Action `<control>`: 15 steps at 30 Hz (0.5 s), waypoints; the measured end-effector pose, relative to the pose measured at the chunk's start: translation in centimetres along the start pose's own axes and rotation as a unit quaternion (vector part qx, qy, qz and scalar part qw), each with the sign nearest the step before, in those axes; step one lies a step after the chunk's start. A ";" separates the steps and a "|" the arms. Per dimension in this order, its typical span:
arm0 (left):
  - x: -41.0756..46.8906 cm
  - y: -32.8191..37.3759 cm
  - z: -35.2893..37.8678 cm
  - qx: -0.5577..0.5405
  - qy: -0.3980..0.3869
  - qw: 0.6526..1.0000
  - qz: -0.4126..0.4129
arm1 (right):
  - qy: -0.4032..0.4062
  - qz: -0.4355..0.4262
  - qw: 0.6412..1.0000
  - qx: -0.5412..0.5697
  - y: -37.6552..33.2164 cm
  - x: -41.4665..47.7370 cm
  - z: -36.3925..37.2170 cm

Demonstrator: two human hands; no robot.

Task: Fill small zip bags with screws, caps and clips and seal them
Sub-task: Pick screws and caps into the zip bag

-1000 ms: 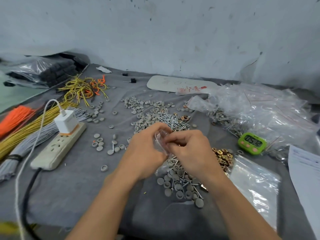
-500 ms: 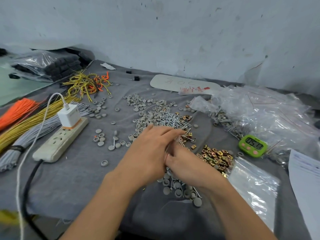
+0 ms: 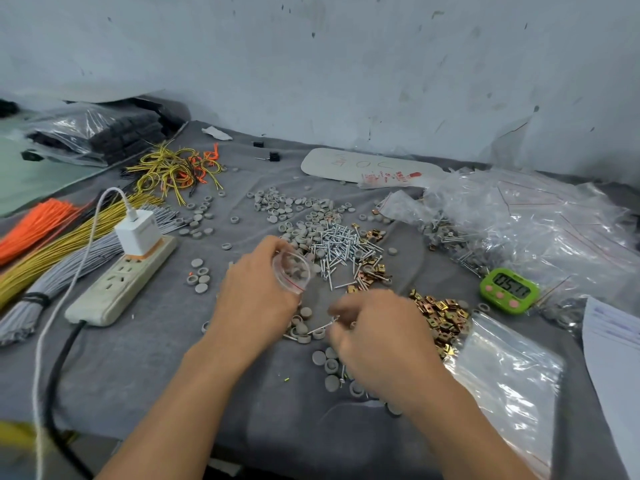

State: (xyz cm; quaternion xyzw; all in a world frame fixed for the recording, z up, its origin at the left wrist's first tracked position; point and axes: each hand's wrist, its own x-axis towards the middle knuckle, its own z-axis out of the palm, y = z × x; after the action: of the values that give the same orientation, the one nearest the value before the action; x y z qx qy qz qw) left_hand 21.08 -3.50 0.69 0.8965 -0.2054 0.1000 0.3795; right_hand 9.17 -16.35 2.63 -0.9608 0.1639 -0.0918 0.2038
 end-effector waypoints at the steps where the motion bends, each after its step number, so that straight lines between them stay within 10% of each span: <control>1: 0.2 -0.2 0.0 0.017 0.025 1.000 0.004 | -0.055 -0.022 0.996 -0.059 -0.4 -0.4 0.2; 8: -0.1 0.0 0.3 0.124 0.104 0.981 0.104 | -0.155 0.022 0.988 -0.006 0.3 1.1 0.8; 15: -0.7 0.4 1.1 0.134 -0.007 0.974 0.182 | -0.137 -0.001 0.990 -0.026 1.4 2.2 1.3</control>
State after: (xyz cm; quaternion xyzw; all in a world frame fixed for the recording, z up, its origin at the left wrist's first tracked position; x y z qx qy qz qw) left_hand 20.29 -4.40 -0.04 0.8873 -0.3528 0.1881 0.2298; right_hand 11.11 -17.90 1.14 -0.9695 0.1354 0.0449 0.1994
